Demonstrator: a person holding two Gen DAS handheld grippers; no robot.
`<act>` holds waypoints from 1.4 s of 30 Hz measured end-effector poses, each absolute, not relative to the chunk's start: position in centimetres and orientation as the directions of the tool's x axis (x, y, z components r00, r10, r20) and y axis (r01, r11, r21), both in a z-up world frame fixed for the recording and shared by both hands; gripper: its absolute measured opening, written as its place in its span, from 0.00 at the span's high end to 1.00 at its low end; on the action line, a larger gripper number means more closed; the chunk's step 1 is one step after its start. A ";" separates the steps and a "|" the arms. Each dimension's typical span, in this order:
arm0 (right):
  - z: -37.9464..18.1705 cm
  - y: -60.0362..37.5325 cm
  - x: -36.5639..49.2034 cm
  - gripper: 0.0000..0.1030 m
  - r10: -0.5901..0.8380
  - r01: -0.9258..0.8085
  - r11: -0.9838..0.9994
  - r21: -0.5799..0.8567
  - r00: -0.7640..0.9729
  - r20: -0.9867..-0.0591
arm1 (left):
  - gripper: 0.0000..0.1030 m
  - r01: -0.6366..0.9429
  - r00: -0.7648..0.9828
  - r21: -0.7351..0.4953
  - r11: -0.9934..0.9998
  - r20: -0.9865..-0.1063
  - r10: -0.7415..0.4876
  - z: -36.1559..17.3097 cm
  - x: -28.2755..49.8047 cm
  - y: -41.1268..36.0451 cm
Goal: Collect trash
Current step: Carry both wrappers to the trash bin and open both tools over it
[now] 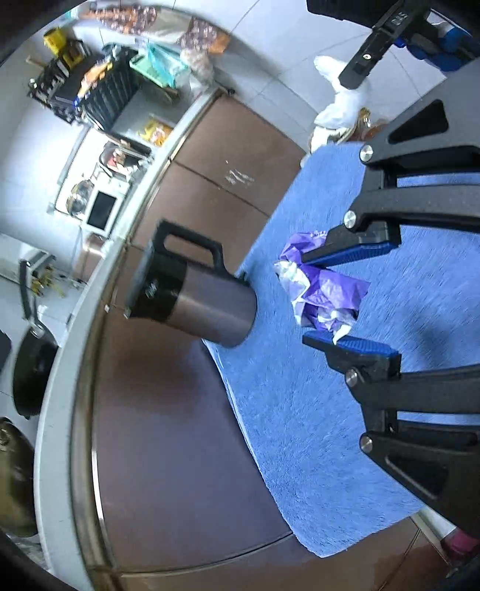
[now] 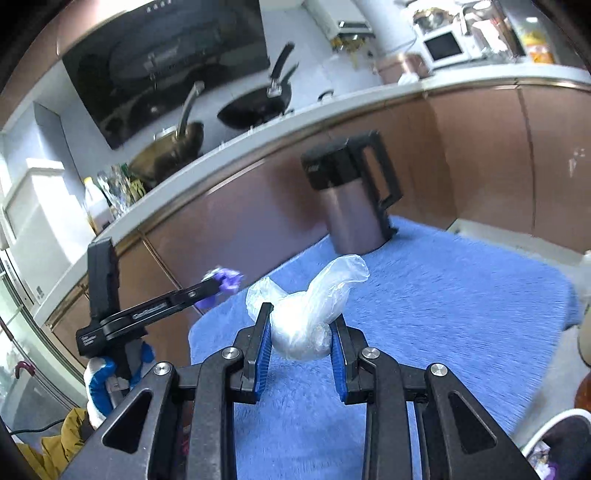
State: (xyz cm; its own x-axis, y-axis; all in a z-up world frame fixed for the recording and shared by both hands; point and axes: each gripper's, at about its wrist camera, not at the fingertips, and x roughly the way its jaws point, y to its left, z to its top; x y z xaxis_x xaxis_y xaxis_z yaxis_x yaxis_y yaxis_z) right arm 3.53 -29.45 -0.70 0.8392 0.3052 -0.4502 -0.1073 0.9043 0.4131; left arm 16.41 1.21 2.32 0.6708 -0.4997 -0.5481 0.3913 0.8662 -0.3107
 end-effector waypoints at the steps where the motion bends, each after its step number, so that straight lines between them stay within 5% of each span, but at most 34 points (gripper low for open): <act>1: -0.3 -29.9 2.4 0.72 0.290 -0.098 0.908 0.408 0.848 -0.442 | 0.67 0.400 0.675 -0.309 0.863 -0.538 -0.506 2.9 15.5 1.2; 20: 2.0 -38.3 -13.5 0.72 -0.023 0.162 0.934 0.318 0.917 -0.399 | 0.67 0.543 0.628 -0.247 0.803 -0.516 -0.583 5.5 4.8 -4.4; 32: -4.4 -47.3 -17.0 0.71 -0.247 0.467 0.822 0.326 0.808 -0.535 | 0.67 0.728 0.416 -0.209 0.653 -0.623 -0.663 2.3 2.8 -19.5; 42: -12.7 -53.9 -19.0 0.70 -0.294 0.637 0.693 0.337 0.677 -0.675 | 0.65 0.823 0.208 -0.208 0.528 -0.755 -0.621 -4.5 1.7 -33.8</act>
State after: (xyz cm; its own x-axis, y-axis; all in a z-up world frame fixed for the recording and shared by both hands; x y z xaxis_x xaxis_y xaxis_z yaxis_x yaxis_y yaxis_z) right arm -19.04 -53.88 -12.70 0.6769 -0.2940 -0.6748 0.6373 0.6929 0.3374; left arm 1.67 -33.82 -4.45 0.2082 -0.6214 -0.7553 0.8232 0.5284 -0.2078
